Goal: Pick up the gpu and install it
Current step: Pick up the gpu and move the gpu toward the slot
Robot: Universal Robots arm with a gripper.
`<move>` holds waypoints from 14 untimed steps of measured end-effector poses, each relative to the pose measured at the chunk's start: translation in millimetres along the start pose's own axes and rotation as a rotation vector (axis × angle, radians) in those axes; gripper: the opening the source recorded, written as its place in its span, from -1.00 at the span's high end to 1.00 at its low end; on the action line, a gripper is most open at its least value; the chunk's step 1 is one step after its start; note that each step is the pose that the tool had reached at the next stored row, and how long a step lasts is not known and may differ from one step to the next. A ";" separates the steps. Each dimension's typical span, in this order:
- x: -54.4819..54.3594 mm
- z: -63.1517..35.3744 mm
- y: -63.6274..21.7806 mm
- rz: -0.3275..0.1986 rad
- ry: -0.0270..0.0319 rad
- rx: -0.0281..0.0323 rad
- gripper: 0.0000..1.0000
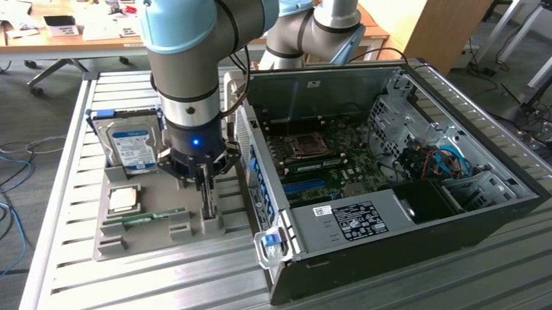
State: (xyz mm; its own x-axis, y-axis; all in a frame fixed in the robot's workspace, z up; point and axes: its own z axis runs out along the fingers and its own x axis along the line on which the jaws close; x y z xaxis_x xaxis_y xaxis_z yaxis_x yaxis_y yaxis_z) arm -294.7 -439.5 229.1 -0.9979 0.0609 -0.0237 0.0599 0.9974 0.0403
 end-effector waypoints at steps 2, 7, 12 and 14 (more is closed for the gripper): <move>0.0 0.0 0.0 0.000 0.0001 0.0001 0.46; 0.0 0.1 0.0 -0.017 0.0007 -0.0009 0.46; 0.0 0.1 0.0 -0.031 0.0014 -0.0014 0.46; 0.0 0.1 0.0 -0.043 0.0017 -0.0024 0.46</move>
State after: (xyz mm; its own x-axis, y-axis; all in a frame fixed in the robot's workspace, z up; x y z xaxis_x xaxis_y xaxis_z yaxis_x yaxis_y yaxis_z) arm -294.7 -439.5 229.0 -0.9996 0.0179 -0.0237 0.0169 0.9990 0.0416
